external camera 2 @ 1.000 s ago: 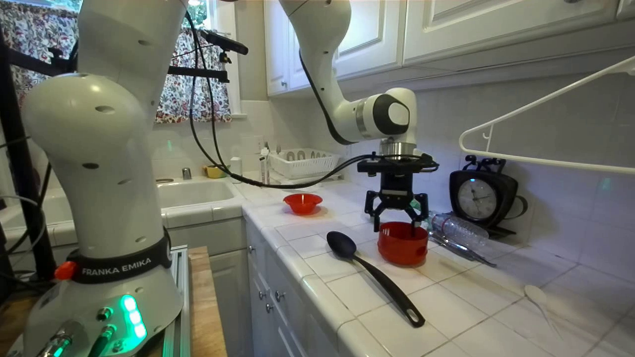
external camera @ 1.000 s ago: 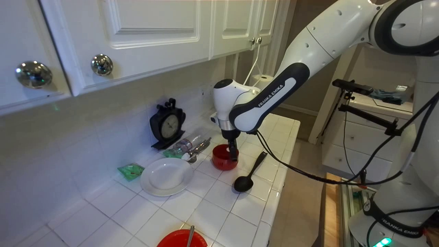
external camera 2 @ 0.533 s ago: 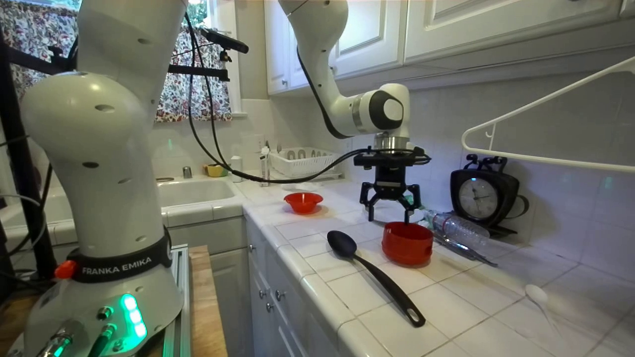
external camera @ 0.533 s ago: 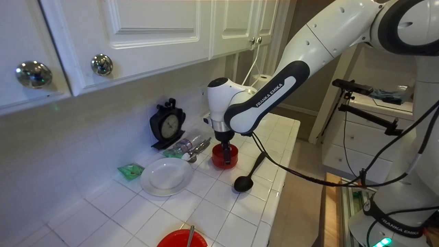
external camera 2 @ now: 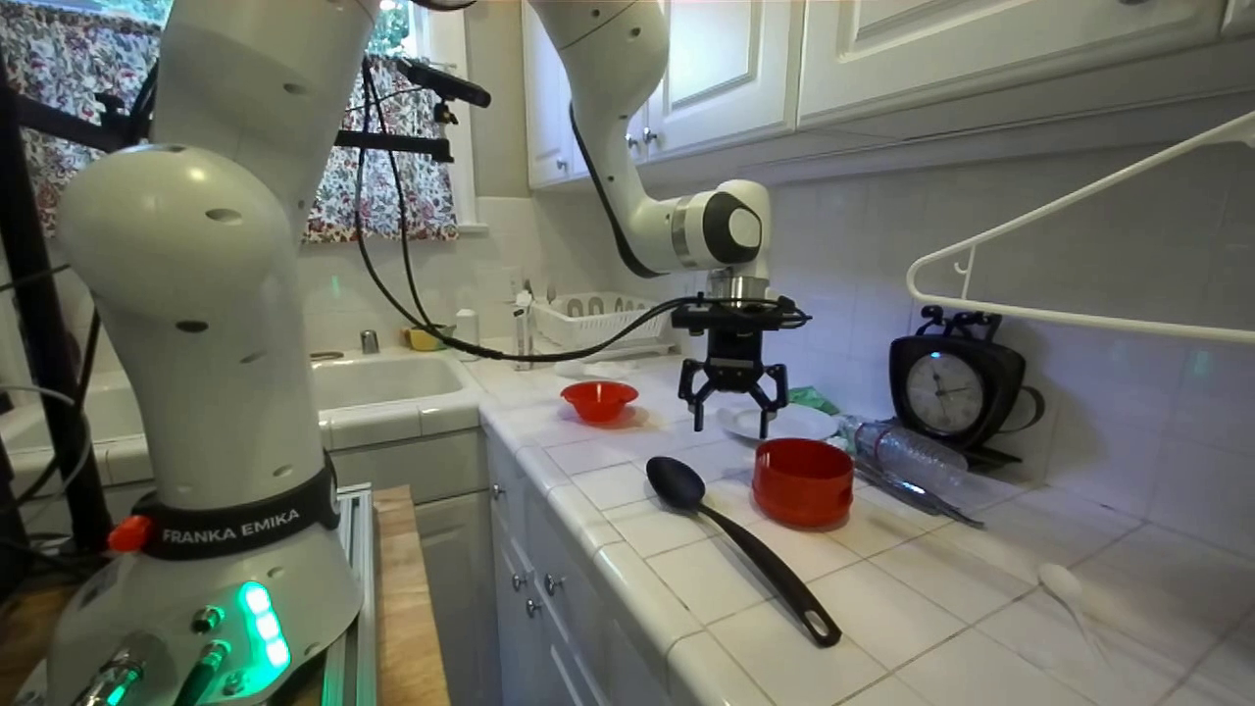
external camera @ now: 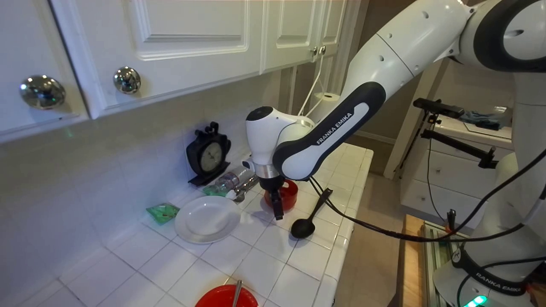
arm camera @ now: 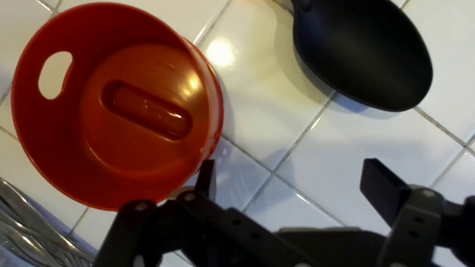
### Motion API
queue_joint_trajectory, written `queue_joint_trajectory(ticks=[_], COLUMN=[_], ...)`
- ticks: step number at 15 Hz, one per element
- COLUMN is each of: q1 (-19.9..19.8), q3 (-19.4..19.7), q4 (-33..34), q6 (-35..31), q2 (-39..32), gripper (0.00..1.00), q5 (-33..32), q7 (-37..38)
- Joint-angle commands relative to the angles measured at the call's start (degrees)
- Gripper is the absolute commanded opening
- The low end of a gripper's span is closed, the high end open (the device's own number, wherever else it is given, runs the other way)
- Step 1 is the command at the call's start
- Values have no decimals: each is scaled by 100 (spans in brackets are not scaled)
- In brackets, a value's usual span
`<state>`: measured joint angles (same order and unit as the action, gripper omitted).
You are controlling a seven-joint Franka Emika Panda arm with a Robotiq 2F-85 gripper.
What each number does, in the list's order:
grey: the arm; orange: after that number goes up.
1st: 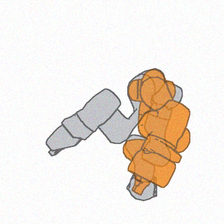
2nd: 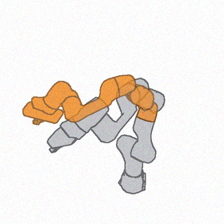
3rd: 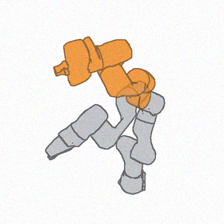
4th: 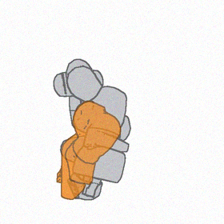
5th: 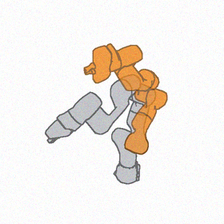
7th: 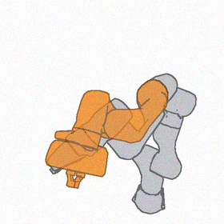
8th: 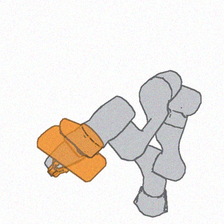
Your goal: Put the red object on it's side
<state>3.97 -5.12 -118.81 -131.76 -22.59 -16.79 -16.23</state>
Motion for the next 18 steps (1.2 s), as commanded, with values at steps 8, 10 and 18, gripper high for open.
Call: queue_joint_trajectory(ticks=[8,10,18], q1=[29,25,-285], q3=[99,108,-118], q4=[159,133,-111], q6=[152,131,-506], q2=[-58,-57,-25], gripper=[100,100,100], q5=[-108,-146,231], q7=[-87,-131,-1140])
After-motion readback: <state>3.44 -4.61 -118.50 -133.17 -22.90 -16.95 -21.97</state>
